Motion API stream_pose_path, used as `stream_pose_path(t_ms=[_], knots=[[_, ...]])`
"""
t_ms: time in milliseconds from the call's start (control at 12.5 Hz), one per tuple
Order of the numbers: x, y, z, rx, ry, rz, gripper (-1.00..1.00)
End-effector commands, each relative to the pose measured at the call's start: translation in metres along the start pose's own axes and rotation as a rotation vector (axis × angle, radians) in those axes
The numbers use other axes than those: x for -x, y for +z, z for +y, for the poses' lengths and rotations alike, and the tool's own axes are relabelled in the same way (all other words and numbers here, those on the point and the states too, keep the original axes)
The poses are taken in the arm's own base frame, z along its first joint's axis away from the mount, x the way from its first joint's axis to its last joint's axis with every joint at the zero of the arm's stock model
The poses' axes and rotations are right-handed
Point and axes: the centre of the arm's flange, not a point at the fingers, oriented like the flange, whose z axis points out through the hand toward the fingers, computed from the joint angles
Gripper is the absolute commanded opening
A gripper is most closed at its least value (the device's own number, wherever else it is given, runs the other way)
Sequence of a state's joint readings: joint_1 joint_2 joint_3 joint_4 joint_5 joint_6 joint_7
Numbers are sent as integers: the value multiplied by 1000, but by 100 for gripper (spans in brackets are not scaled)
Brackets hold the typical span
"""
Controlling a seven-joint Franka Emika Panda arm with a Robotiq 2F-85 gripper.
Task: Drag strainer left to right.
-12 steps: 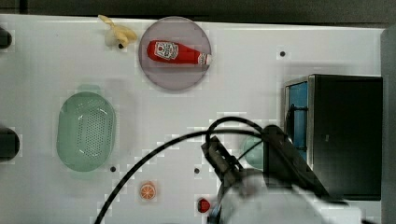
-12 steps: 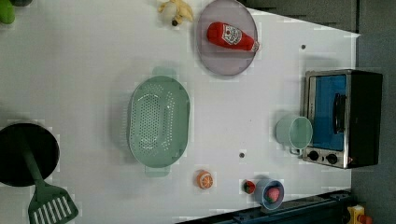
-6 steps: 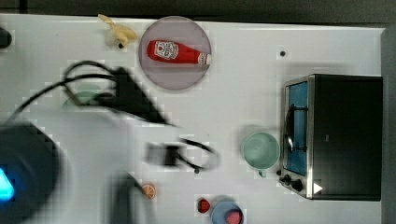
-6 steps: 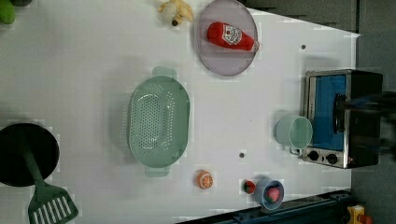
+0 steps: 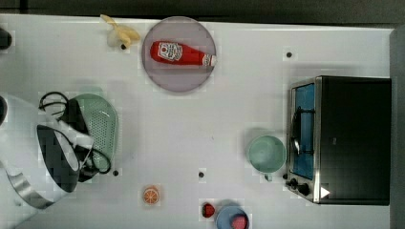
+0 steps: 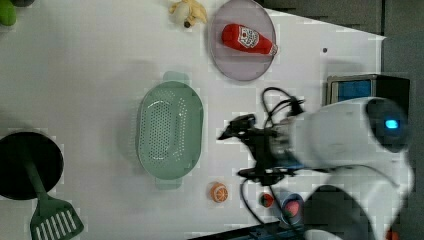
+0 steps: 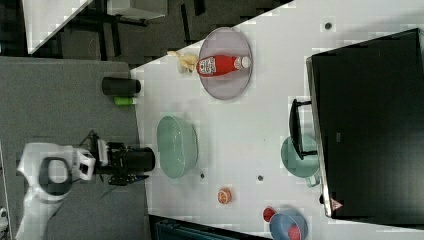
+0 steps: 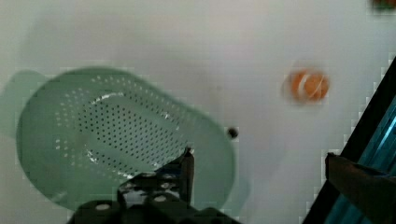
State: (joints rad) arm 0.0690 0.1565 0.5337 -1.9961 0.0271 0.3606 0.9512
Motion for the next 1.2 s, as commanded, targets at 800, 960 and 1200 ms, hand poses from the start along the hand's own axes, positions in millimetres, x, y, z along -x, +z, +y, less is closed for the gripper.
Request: stream_pose_path(t_ms=[800,960,1200], knots=[[-19,172,-37,-188,325,-177,100],[-30,192,-40,-178,333,-160,100],[-39,207,-42,-188,345,-144,100]])
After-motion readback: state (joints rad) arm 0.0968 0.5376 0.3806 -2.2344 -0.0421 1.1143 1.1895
